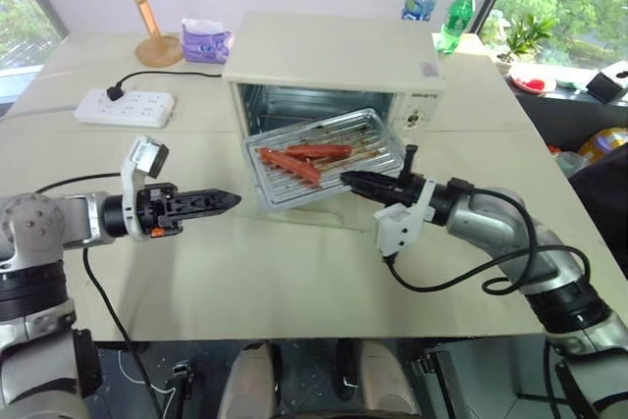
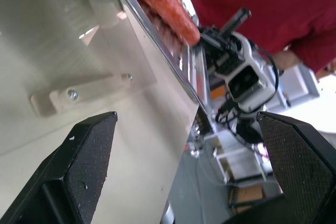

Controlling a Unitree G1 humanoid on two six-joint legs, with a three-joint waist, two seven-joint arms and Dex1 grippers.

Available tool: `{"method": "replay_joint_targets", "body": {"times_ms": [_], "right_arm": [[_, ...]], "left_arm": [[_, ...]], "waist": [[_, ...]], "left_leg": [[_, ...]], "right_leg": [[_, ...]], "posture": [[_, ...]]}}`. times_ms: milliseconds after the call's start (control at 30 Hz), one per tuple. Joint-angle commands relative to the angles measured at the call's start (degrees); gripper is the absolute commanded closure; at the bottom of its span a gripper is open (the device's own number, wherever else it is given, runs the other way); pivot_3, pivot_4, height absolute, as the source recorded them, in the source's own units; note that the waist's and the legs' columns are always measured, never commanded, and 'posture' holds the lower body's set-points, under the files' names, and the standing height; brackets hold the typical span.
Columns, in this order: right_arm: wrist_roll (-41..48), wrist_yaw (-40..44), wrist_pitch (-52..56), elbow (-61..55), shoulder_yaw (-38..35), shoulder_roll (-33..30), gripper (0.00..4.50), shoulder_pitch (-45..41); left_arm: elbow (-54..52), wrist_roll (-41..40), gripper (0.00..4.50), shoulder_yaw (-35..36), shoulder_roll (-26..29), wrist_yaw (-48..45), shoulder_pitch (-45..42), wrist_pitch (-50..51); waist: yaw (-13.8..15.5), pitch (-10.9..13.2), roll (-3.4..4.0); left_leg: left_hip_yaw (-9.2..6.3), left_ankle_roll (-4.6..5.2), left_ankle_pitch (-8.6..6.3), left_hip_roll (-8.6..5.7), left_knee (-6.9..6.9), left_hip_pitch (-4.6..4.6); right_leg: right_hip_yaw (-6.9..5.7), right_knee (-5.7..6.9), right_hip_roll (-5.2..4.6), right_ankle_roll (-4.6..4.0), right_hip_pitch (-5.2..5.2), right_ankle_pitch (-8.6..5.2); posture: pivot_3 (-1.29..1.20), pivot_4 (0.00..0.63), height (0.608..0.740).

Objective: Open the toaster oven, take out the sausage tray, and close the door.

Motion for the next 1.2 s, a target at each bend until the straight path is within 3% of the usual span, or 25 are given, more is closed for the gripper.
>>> {"method": "replay_joint_targets", "body": {"times_ms": [33,367,733,1067,1167,1200], "right_arm": [[2.26,0.57,-0.87,-1.59,-0.26,1.51,4.47,-1.19],[1.95,1.31,-0.58,-3.52,-0.18,3.46,4.47,0.01],[0.47,1.25,-1.42,-3.13,0.17,5.92,4.47,-1.04],[-2.98,0.26,-5.02,-1.31,1.10,5.64,4.47,-0.22],[-3.27,0.14,-5.18,-1.15,1.03,5.76,4.50,-0.25],[-3.34,0.12,-5.16,-1.03,0.99,5.77,4.50,-0.34]], "left_arm": [[-0.86,-7.63,0.00,2.12,-0.10,6.20,0.14,0.46],[0.76,-22.58,0.00,0.59,0.39,19.02,1.70,0.46],[4.49,-31.26,0.00,0.39,-7.01,33.55,1.95,-0.09],[3.77,-42.93,0.00,-3.92,-4.87,42.31,4.84,-3.81],[3.47,-46.76,0.79,-5.97,-3.60,44.54,5.80,-6.07],[3.32,-48.02,1.26,-6.70,-3.09,45.18,6.01,-6.85]], "waist": [[-0.28,0.00,0.00],[-0.33,0.00,0.00],[-0.30,-0.01,-0.01],[-0.32,-0.01,0.00],[-0.24,-0.01,0.00],[-0.25,-0.01,0.00]], "left_leg": [[-0.01,-0.01,0.01,0.00,0.00,0.00],[0.01,-0.07,0.03,-0.01,0.00,0.07],[-0.01,-0.18,0.10,-0.03,0.00,0.12],[-0.01,-0.30,0.16,-0.02,0.00,0.14],[-0.03,-0.32,0.17,-0.02,-0.01,0.14],[-0.03,-0.32,0.17,-0.03,-0.01,0.13]], "right_leg": [[0.00,0.00,-0.02,0.00,0.01,0.00],[0.02,0.02,-0.07,-0.01,0.07,0.01],[0.01,0.01,-0.06,-0.01,0.14,0.01],[0.01,0.01,-0.07,-0.01,0.15,0.01],[0.01,0.01,-0.07,-0.01,0.15,0.01],[0.01,0.01,-0.08,-0.01,0.15,0.01]], "posture": [[0.00,0.150,0.722],[0.00,0.150,0.722],[0.00,0.150,0.722],[0.00,0.150,0.722],[0.00,0.150,0.722],[0.00,0.150,0.722]]}}
